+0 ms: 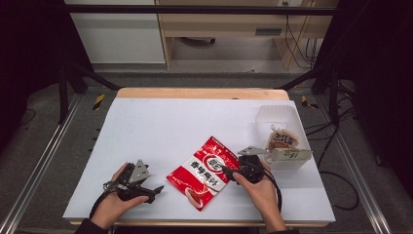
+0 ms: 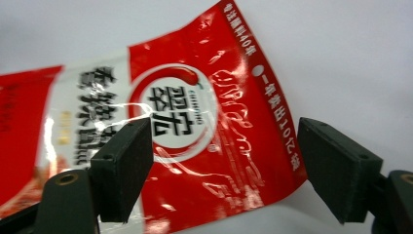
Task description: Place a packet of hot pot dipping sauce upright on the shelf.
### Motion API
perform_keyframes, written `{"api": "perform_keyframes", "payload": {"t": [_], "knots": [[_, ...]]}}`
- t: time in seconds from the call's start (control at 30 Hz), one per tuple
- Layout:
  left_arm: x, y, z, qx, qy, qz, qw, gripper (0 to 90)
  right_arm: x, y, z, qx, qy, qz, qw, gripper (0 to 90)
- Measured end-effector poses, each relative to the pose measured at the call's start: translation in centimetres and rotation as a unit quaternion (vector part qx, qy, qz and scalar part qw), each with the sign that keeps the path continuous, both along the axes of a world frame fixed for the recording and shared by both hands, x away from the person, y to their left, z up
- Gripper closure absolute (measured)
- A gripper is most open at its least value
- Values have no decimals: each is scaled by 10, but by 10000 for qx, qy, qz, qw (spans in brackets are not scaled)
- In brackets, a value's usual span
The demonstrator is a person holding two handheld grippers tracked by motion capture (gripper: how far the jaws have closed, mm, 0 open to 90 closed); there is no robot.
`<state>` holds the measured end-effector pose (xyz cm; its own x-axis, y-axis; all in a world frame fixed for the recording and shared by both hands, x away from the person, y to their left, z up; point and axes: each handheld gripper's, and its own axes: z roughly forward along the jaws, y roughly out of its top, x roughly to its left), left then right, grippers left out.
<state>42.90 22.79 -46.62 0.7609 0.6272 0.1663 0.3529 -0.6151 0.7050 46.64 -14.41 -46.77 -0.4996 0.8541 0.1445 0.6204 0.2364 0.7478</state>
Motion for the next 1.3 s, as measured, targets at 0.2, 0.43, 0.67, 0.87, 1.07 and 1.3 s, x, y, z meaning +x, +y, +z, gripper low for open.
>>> {"api": "perform_keyframes", "payload": {"t": [0.2,0.43,0.67,0.87,1.07,1.3], "knots": [[0,0,0,4,1,-14,10000,96,-6,3,-1,1,99,120,9999,252],[0,0,0,6,8,-29,10000,102,-4,-1,-6,-227,184,36,9996,451],[0,-1,0,9,26,-43,10000,103,-3,3,-6,-806,-124,103,9966,720],[0,0,0,15,30,-27,10000,106,1,4,-4,-1052,-287,152,9939,900],[0,2,0,22,43,6,10000,107,5,4,9,-1055,-512,246,9928,900],[-1,5,1,7,25,42,10000,111,16,20,30,-1288,-848,552,9865,900]]}}
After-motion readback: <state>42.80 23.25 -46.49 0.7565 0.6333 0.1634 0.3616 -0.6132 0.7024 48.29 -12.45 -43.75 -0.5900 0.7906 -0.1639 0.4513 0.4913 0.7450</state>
